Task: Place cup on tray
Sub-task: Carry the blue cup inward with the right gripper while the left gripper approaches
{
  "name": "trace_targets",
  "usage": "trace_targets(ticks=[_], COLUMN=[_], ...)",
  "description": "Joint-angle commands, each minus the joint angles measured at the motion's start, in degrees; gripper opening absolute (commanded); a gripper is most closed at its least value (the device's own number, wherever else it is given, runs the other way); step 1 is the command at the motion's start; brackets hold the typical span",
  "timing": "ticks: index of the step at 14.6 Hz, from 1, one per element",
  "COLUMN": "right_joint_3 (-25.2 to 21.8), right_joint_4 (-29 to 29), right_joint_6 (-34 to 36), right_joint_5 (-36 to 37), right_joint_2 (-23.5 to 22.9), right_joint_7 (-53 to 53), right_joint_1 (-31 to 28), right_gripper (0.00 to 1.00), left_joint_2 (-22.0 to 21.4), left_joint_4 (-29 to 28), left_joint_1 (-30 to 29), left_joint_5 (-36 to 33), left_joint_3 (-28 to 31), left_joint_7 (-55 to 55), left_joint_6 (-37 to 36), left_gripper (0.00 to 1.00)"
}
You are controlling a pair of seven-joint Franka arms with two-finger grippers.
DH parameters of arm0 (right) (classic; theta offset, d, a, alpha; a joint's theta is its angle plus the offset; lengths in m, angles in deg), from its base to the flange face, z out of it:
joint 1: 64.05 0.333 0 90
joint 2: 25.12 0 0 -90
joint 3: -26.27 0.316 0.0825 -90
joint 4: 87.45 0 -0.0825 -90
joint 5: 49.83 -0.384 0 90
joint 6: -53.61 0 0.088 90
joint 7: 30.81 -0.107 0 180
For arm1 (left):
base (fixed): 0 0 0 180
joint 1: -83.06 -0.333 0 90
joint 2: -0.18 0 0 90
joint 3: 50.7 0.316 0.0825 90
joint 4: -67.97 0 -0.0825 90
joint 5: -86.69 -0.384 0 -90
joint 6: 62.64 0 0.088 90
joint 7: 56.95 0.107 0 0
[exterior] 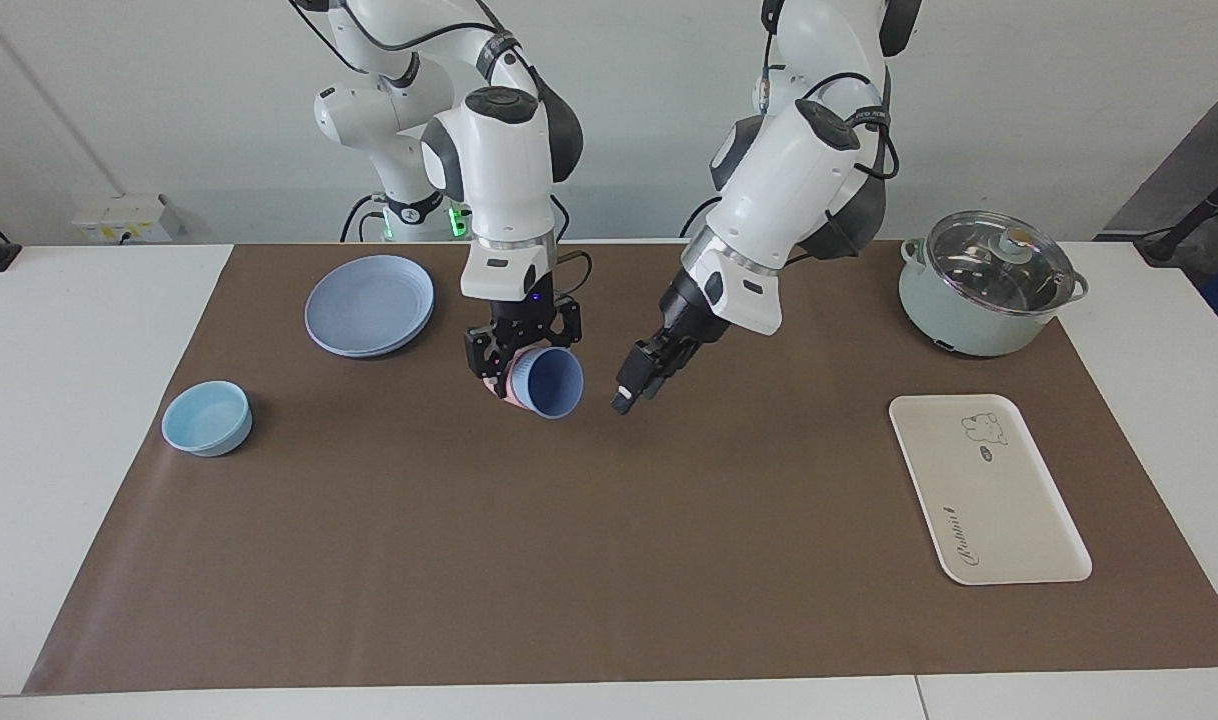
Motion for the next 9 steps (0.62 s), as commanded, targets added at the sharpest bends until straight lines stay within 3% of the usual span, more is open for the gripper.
trace_targets(ticks=[1, 9], right_joint_3=[0.04, 0.04], right_joint_4=[-0.41, -0.77], right_joint_6=[1.01, 0.66], right_joint_5=[1.82, 2.00], right_joint_2=[0.44, 0.09], right_joint_7=[-1.35, -1.27], right_joint_1=[0.11, 0.03], right_gripper=[0.00, 0.00], left_joint_2=[0.58, 0.58], left_joint_4=[-0.61, -2.02], left_joint_1=[2.36, 2.72], left_joint_5=[0.79, 1.58], left_joint_3=[0.54, -3.32], left_joint_7=[0.36, 2.91], left_joint_6=[-0.35, -3.26], left_gripper=[0.58, 0.54])
